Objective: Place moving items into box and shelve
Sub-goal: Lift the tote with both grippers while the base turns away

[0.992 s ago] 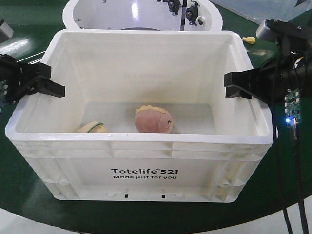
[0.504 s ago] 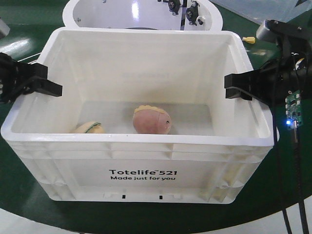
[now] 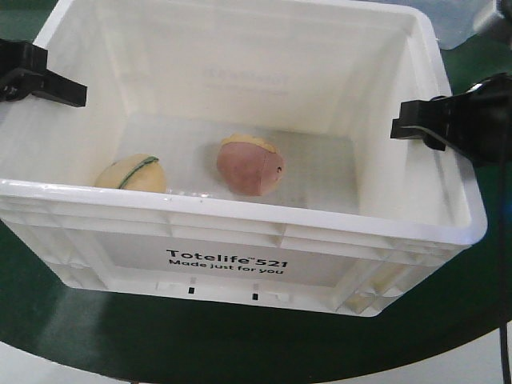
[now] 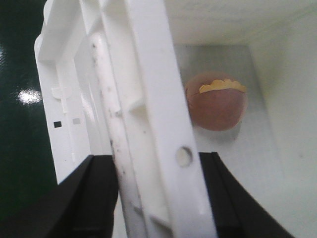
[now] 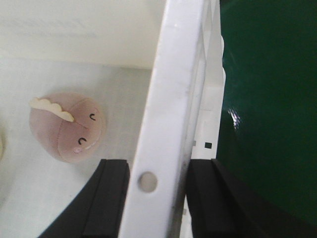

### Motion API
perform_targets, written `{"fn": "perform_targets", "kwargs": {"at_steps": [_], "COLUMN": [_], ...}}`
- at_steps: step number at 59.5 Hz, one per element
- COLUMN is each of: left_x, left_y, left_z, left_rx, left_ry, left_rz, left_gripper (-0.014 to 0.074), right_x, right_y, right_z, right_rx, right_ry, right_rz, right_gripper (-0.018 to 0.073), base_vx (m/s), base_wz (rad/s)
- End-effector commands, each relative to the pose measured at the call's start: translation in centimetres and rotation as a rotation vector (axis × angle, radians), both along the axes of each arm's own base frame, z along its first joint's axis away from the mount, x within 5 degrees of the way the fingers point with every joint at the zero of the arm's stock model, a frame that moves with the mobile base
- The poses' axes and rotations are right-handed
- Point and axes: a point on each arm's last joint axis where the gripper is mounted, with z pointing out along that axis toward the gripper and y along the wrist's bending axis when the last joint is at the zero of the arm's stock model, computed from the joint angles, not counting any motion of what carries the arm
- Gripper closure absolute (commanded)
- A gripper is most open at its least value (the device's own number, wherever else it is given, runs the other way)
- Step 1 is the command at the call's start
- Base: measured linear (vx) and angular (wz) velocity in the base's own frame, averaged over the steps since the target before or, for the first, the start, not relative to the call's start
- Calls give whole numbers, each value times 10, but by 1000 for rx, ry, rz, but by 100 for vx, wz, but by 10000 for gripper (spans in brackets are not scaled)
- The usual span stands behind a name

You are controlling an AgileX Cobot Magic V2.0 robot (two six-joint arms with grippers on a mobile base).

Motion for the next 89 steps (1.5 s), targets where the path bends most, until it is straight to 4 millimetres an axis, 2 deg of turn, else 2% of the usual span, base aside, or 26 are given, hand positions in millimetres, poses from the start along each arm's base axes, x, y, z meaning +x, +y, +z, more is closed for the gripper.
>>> {"fn": "perform_targets", "kwargs": {"at_steps": [1,21,89], "left_x": [-16,-17,-17], "left_y": [-14,-14,-15], "left_z": [37,37,38], "left_rx": [-192,-192,-207], "left_ry": [-107,-92,-94], "left_rz": [-34,-47,-51], "left_gripper": [600,600,600], "right_x": [-10,-25,-23], "right_y": [0,-6,-6], "right_z": [41,62,59], "right_rx": [114,152,134], "right_ry": [-237,-375,-368], "right_rz": [-22,-46,-42], "right_gripper": [565,565,565], "base_vx": [0,0,0], "base_wz": [0,0,0]}}
